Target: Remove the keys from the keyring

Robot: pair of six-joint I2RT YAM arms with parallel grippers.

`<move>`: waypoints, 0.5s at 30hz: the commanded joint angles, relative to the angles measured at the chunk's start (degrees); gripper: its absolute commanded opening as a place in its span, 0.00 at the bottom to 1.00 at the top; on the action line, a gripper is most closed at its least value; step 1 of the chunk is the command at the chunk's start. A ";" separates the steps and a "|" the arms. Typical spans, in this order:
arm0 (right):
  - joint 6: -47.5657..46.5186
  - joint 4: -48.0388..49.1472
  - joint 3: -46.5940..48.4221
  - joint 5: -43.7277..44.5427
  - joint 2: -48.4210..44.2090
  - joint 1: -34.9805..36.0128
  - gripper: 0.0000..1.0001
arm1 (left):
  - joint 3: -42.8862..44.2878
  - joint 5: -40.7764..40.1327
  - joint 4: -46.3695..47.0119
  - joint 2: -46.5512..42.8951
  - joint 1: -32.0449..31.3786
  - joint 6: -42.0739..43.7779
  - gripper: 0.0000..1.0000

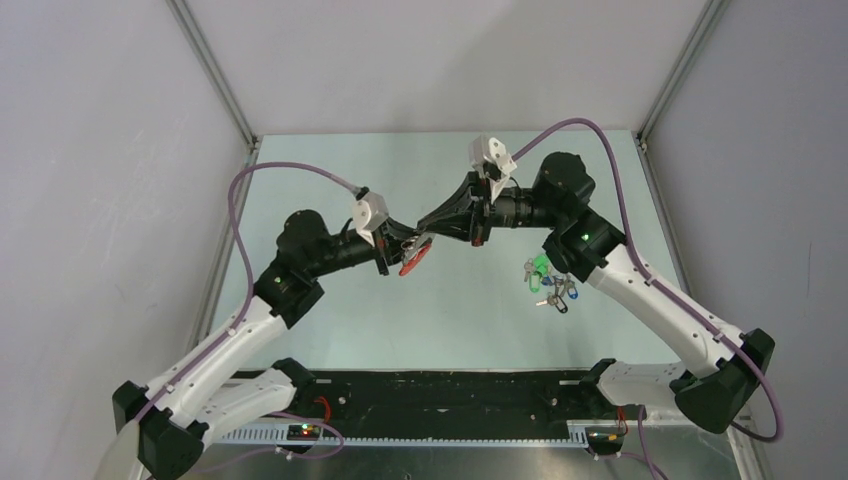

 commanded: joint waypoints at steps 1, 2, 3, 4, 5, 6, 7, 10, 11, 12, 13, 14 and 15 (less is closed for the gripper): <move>-3.76 -4.58 -2.43 0.07 -4.72 -1.65 0.00 | 1.14 -5.40 -0.88 -2.80 -0.31 2.30 0.00; -3.69 -4.73 -3.60 0.47 -6.22 -2.14 0.00 | 1.55 -7.15 -2.42 -2.95 -0.28 3.26 0.00; -3.69 -4.84 -6.08 0.67 -6.98 -3.21 0.00 | 1.83 -8.00 -3.29 -2.94 -0.30 4.81 0.00; -3.81 -4.99 -7.27 0.86 -8.50 -3.71 0.00 | 2.45 -9.47 -4.98 -2.75 -0.32 5.48 0.00; -3.93 -5.24 -9.41 0.95 -9.13 -4.67 0.00 | 2.76 -10.52 -6.35 -2.66 -0.33 6.49 0.00; -4.24 -6.42 -10.38 1.24 -10.16 -5.14 0.00 | 3.26 -11.01 -6.88 -2.37 -0.33 6.89 0.00; -4.50 -7.95 -11.99 1.36 -10.58 -5.89 0.00 | 3.47 -11.59 -8.25 -2.25 -0.29 7.83 0.00; -6.71 -11.58 -14.11 2.68 -11.73 -6.63 0.22 | 4.35 -13.22 -10.86 -1.92 -0.69 10.03 0.00; -6.92 -13.21 -14.57 3.44 -11.72 -6.65 0.29 | 4.37 -14.45 -11.64 -2.02 -0.82 11.36 0.00; -6.22 -13.75 -14.72 6.30 -11.53 -6.60 0.40 | 4.19 -15.03 -11.81 -2.34 -1.13 11.96 0.00; -5.79 -14.39 -14.97 7.58 -11.48 -6.68 0.43 | 4.02 -15.89 -11.99 -2.50 -1.26 13.18 0.00; -5.56 -14.65 -15.14 9.03 -11.38 -6.71 0.48 | 3.68 -16.06 -12.03 -2.99 -1.59 13.80 0.00; -5.82 -14.99 -15.42 9.30 -11.36 -6.78 0.50 | 3.51 -16.19 -12.11 -3.17 -1.62 15.09 0.00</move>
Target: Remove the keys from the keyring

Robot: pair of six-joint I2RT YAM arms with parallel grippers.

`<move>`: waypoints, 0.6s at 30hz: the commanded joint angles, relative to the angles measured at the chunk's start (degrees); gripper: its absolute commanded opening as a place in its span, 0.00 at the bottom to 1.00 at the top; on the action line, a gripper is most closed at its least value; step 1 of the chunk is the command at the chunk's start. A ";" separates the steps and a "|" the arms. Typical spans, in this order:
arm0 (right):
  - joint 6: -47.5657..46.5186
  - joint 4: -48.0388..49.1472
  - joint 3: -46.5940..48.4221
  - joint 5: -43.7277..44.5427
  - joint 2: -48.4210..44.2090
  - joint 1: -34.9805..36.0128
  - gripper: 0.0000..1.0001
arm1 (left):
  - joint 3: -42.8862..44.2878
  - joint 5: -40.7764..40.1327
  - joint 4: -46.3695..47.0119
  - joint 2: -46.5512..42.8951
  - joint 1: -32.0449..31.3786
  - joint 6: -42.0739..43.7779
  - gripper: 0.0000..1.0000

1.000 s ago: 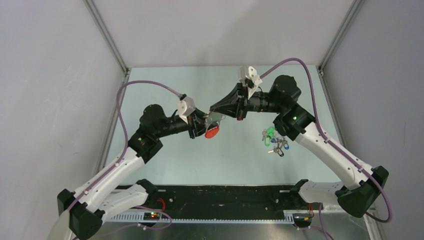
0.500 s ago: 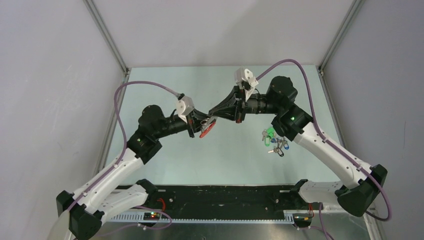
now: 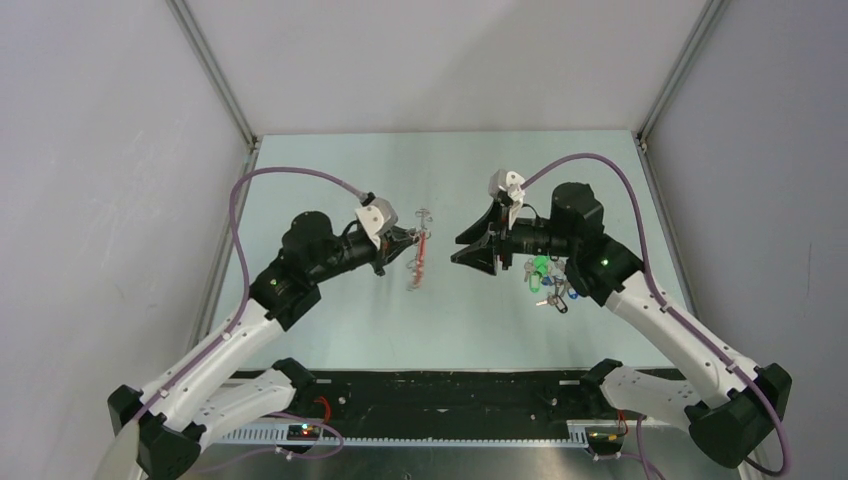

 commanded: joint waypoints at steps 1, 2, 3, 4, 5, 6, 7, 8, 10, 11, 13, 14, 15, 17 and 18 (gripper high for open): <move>-1.53 -2.88 -0.70 5.26 -1.06 -0.31 0.52 | 1.89 -3.95 -0.42 -2.02 -0.84 6.54 0.00; -2.14 -2.56 -1.20 5.74 -1.26 -0.27 0.53 | 1.54 -3.97 -0.64 -2.24 -0.98 7.88 0.00; -2.41 -1.49 -1.52 5.95 -1.37 0.01 0.53 | 1.41 -3.88 -0.72 -2.52 -1.22 9.16 0.00; -2.89 -0.90 -2.30 6.42 -1.62 0.12 0.53 | 1.26 -3.66 -1.07 -2.71 -1.35 9.76 0.00; -3.04 0.58 -2.64 6.69 -1.72 0.30 0.52 | 1.31 -3.69 -1.24 -2.94 -1.76 10.90 0.00; -3.22 1.41 -3.35 7.06 -1.84 0.39 0.52 | 1.70 -4.10 -1.81 -2.97 -1.97 11.25 0.00; -3.21 3.00 -3.69 7.27 -1.88 0.66 0.52 | 2.15 -4.73 -2.23 -2.79 -2.33 11.71 0.00; -3.13 3.72 -4.34 8.13 -1.97 0.79 0.52 | 3.58 -5.14 -3.80 -2.41 -2.56 11.97 0.00; -2.82 5.45 -5.27 10.49 -2.26 1.47 0.52 | 5.77 -8.43 -6.47 -1.90 -4.22 13.91 0.00; -2.70 7.68 -5.79 11.45 -2.48 1.89 0.51 | 6.25 -12.80 -7.69 -1.83 -6.10 16.05 0.00; -2.48 9.80 -6.69 12.72 -3.20 2.11 0.52 | 6.79 -19.78 -8.59 -1.75 -9.33 19.62 0.00; -2.20 10.68 -7.16 13.17 -3.97 2.14 0.52 | 6.87 -22.55 -8.83 -1.49 -11.57 20.75 0.00; -2.04 12.55 -8.15 13.27 -4.39 2.15 0.52 | 6.97 -27.65 -9.58 -1.23 -12.77 23.36 0.00; -1.82 15.77 -9.90 13.15 -5.66 2.19 0.52 | 7.32 -35.26 -11.24 -0.11 -16.89 28.54 0.00; -1.69 16.74 -10.52 13.07 -6.41 2.12 0.52 | 7.66 -37.94 -11.73 1.07 -20.08 30.49 0.00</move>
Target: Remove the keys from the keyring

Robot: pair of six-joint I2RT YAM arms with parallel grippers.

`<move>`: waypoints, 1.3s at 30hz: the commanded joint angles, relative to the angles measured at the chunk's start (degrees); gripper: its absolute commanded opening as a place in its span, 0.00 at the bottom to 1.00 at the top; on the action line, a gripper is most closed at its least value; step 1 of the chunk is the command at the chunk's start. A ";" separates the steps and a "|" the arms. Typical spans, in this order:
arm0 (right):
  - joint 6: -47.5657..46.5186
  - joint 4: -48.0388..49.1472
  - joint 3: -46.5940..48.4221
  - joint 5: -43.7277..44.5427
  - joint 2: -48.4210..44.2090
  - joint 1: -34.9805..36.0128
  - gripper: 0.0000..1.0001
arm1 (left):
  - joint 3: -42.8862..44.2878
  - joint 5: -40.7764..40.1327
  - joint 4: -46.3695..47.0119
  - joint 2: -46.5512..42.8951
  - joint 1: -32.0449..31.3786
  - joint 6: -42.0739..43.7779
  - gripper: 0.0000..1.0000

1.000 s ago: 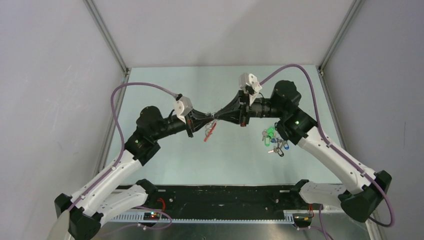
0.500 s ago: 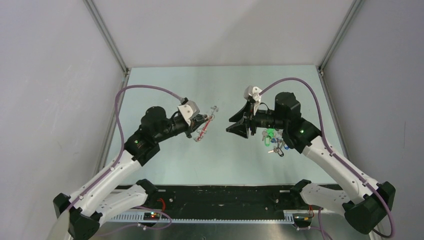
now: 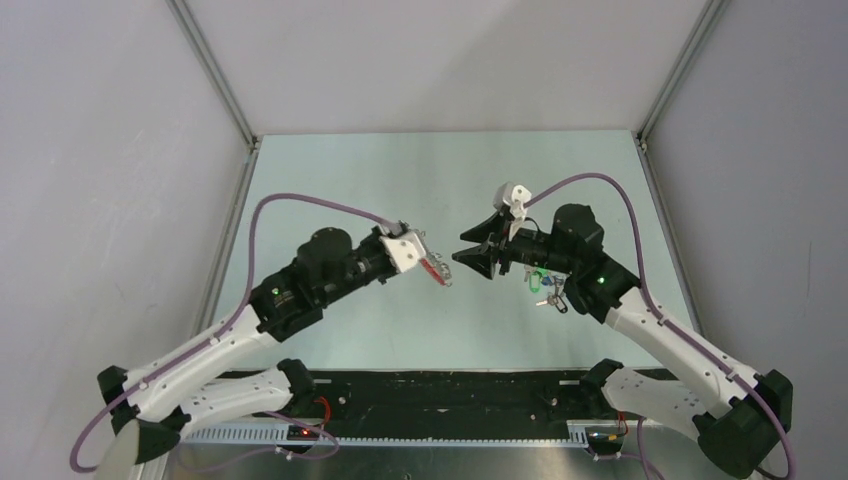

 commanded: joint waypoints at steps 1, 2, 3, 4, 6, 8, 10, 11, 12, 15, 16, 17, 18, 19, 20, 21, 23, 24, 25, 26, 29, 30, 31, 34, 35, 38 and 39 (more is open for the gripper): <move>0.34 11.31 -2.95 1.73 -3.76 0.21 0.52 | 3.02 -22.42 -3.10 2.92 -8.21 14.76 0.00; 0.34 11.89 -3.27 1.07 -4.20 0.16 0.52 | 3.95 -24.71 -3.59 4.55 -10.55 16.12 0.00; -0.10 12.42 -3.58 -0.24 -4.42 0.15 0.52 | 4.57 -28.41 -4.93 5.42 -11.41 18.33 0.00; -0.30 12.64 -3.63 -0.90 -4.42 0.03 0.51 | 5.69 -30.56 -5.56 6.96 -12.56 20.13 0.00; -0.79 13.19 -3.72 -2.91 -4.30 -0.04 0.50 | 6.86 -31.44 -7.01 8.49 -13.50 22.54 0.00; -0.95 13.74 -3.84 -4.36 -3.95 -0.11 0.47 | 7.11 -30.31 -7.61 8.85 -13.94 24.49 0.00; -1.25 13.72 -3.90 -5.52 -3.56 -0.21 0.46 | 7.20 -27.67 -7.70 8.31 -14.02 25.58 0.00; -1.50 13.67 -3.92 -6.43 -3.34 -0.30 0.44 | 7.36 -26.76 -7.74 7.66 -14.03 25.75 0.00; -1.80 13.59 -4.05 -7.07 -3.26 -0.34 0.43 | 7.46 -24.81 -7.68 7.46 -14.05 25.81 0.00; -2.64 13.79 -4.53 -8.93 -2.84 -0.50 0.40 | 7.26 -21.59 -7.61 6.36 -14.03 25.71 0.00; -2.67 14.08 -4.73 -9.02 -2.70 -0.49 0.40 | 7.06 -19.74 -7.56 6.15 -14.03 25.71 0.00; -2.74 14.20 -4.82 -9.16 -2.31 -0.52 0.40 | 6.49 -18.62 -7.53 5.71 -14.03 25.73 0.00; -2.76 14.47 -4.98 -9.13 -2.09 -0.54 0.40 | 6.15 -16.34 -7.34 5.48 -14.03 25.81 0.00; -2.70 14.61 -4.99 -9.01 -1.74 -0.51 0.39 | 5.32 -15.25 -6.99 4.69 -14.03 25.78 0.00; -2.61 14.85 -5.00 -8.93 -1.63 -0.54 0.39 | 4.86 -13.39 -6.04 4.22 -14.07 25.20 0.00; -2.48 15.03 -5.00 -8.93 -1.36 -0.58 0.40 | 3.83 -12.55 -5.46 3.38 -14.02 24.90 0.00; -1.96 15.74 -5.00 -8.90 -0.74 -0.57 0.40 | 1.93 -10.07 -3.68 2.04 -14.00 24.34 0.00; -1.55 16.30 -5.00 -9.28 -0.11 -0.57 0.40 | 1.36 -8.68 -2.55 1.71 -14.01 24.12 0.00; -1.33 16.81 -5.00 -9.59 0.20 -0.47 0.40 | 0.28 -7.85 -2.09 1.13 -14.05 24.05 0.00; -1.04 16.93 -5.00 -10.07 0.98 -0.34 0.40 | -0.17 -7.63 -1.17 0.99 -14.04 23.89 0.00; -0.70 16.52 -5.08 -10.88 2.29 0.24 0.39 | -1.12 -7.24 0.07 0.65 -13.96 23.53 0.00; -0.53 16.43 -5.04 -11.51 2.83 0.63 0.39 | -1.26 -7.19 0.19 0.71 -13.95 23.49 0.00; -0.47 16.30 -5.05 -11.89 3.03 0.83 0.39 | -1.48 -7.00 0.33 0.69 -13.95 23.36 0.00; -1.08 15.84 -5.06 -13.92 3.80 1.96 0.36 | -1.69 -6.67 0.51 0.58 -13.96 22.88 0.00; -1.23 15.54 -4.95 -14.19 4.01 2.15 0.35 | -1.77 -6.89 0.78 0.45 -13.95 22.81 0.00; -1.43 14.52 -5.03 -14.97 4.15 2.86 0.30 | -2.19 -8.34 1.51 0.02 -13.97 22.61 0.00; -1.33 13.73 -5.03 -14.68 3.95 2.91 0.29 | -2.32 -8.57 1.84 -0.05 -14.00 22.59 0.00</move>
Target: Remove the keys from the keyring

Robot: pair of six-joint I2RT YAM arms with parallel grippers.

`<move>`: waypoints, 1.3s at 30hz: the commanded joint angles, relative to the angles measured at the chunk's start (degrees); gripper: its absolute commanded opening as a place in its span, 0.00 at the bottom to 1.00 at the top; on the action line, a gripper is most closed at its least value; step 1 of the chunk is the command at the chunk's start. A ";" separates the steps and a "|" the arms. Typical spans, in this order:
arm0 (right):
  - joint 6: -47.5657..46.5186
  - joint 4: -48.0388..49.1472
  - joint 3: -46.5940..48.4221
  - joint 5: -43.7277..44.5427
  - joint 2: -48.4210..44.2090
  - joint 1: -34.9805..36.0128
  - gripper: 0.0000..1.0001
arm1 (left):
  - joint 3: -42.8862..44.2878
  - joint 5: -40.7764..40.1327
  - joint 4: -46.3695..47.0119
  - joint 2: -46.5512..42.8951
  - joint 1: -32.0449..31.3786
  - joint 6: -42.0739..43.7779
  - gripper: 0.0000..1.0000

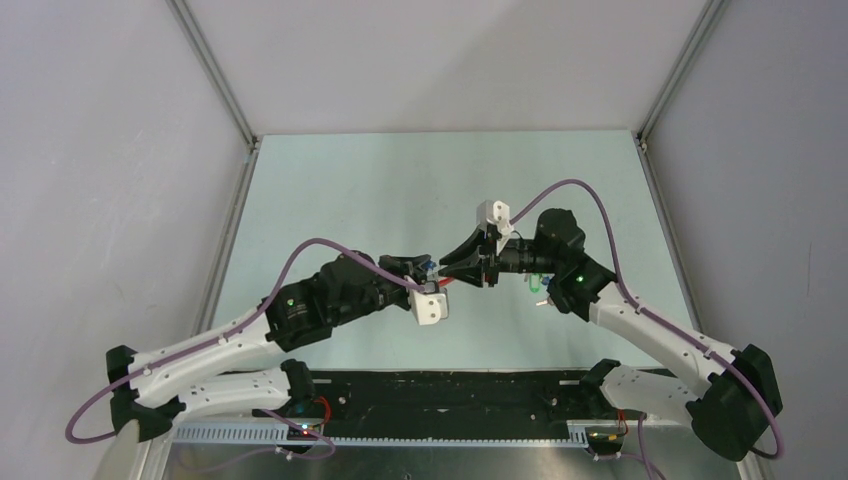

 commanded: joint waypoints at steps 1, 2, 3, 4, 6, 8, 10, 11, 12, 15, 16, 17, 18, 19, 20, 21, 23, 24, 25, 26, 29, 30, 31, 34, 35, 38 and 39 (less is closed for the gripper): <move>-0.22 -0.72 -0.05 -1.48 -0.38 0.87 0.28 | -0.54 -0.79 5.02 -1.61 -0.25 -1.11 0.00; -0.34 -0.94 -0.08 -1.41 -0.50 0.87 0.28 | -0.57 -0.91 5.14 -1.67 -0.29 -1.03 0.00; -0.31 -1.20 -0.05 -1.29 -0.57 0.92 0.28 | -0.74 -0.93 5.14 -1.88 -0.27 -0.96 0.00; -0.30 -1.27 -0.04 -1.26 -0.74 0.93 0.28 | -0.80 -0.85 5.18 -1.98 -0.30 -0.58 0.00; -0.29 -1.33 -0.09 -1.17 -1.16 0.93 0.28 | -1.29 -0.45 5.21 -2.41 -0.30 0.36 0.00; -0.12 -1.23 -0.01 -1.32 -1.56 0.94 0.29 | -1.93 -0.34 5.34 -2.81 -0.30 1.20 0.00; 0.20 -0.96 -0.04 -1.77 -1.68 1.00 0.29 | -2.21 -0.33 5.45 -3.21 -0.35 1.63 0.00; 0.31 -0.85 -0.04 -1.91 -1.69 1.03 0.30 | -2.32 -0.41 5.58 -3.27 -0.31 1.76 0.00; 0.45 -0.79 0.01 -2.12 -1.66 1.05 0.31 | -2.34 -0.46 5.58 -3.53 -0.32 1.80 0.00; 0.46 -0.86 -0.08 -2.63 -1.65 1.07 0.35 | -2.75 -0.62 5.85 -3.95 -0.37 2.07 0.00; 0.31 -0.79 -0.10 -2.91 -1.68 1.06 0.36 | -2.91 -0.56 5.89 -4.18 -0.39 2.08 0.00; 0.15 -0.59 -0.07 -3.33 -1.74 1.08 0.37 | -3.02 -0.36 6.00 -4.23 -0.30 2.16 0.00; 0.06 -0.34 0.02 -3.52 -1.73 1.07 0.38 | -3.16 -0.18 6.05 -4.40 -0.30 2.17 0.00; -0.18 -0.22 -0.01 -3.66 -1.97 1.08 0.39 | -3.20 -0.12 6.17 -4.43 -0.27 2.25 0.00; -0.37 -0.03 0.04 -3.55 -2.15 1.07 0.39 | -3.34 0.12 6.22 -4.50 -0.27 2.40 0.00; -0.73 0.06 0.04 -3.21 -2.65 1.12 0.39 | -3.46 0.25 6.26 -4.56 -0.25 2.60 0.00; -1.32 -0.08 0.09 -2.49 -3.62 0.90 0.40 | -4.00 0.60 6.26 -4.53 -0.31 3.90 0.00; -1.51 -0.28 0.19 -2.13 -4.34 0.80 0.40 | -4.74 1.14 6.25 -4.72 -0.30 5.34 0.00; -1.69 -0.28 0.25 -1.05 -4.60 0.62 0.40 | -5.18 1.50 6.30 -5.18 -0.31 6.18 0.00; -1.78 -0.28 0.30 -0.53 -5.22 0.48 0.40 | -6.01 2.40 6.35 -5.44 -0.32 7.58 0.00; -2.04 0.26 0.40 3.42 -5.54 -0.08 0.37 | -6.83 3.67 6.32 -6.33 -0.28 8.95 0.00; -1.63 0.88 0.40 4.38 -5.35 -0.17 0.36 | -6.84 3.70 6.33 -6.32 -0.29 9.08 0.00; -1.49 1.31 0.40 6.00 -5.15 -0.39 0.35 | -6.88 3.65 6.34 -6.20 -0.31 9.15 0.00; -0.95 2.54 0.46 9.15 -3.45 -0.70 0.32 | -6.96 3.63 6.33 -6.28 -0.32 9.39 0.00; -0.93 2.53 0.52 10.38 -3.02 -0.75 0.32 | -6.94 3.63 6.35 -6.30 -0.28 9.43 0.00; -1.83 0.61 1.39 11.95 0.08 -0.66 0.31 | -6.94 3.55 6.33 -6.40 -0.28 9.62 0.00; -2.03 -0.77 1.99 12.42 0.68 -0.55 0.30 | -6.93 3.48 6.30 -6.40 -0.32 9.64 0.00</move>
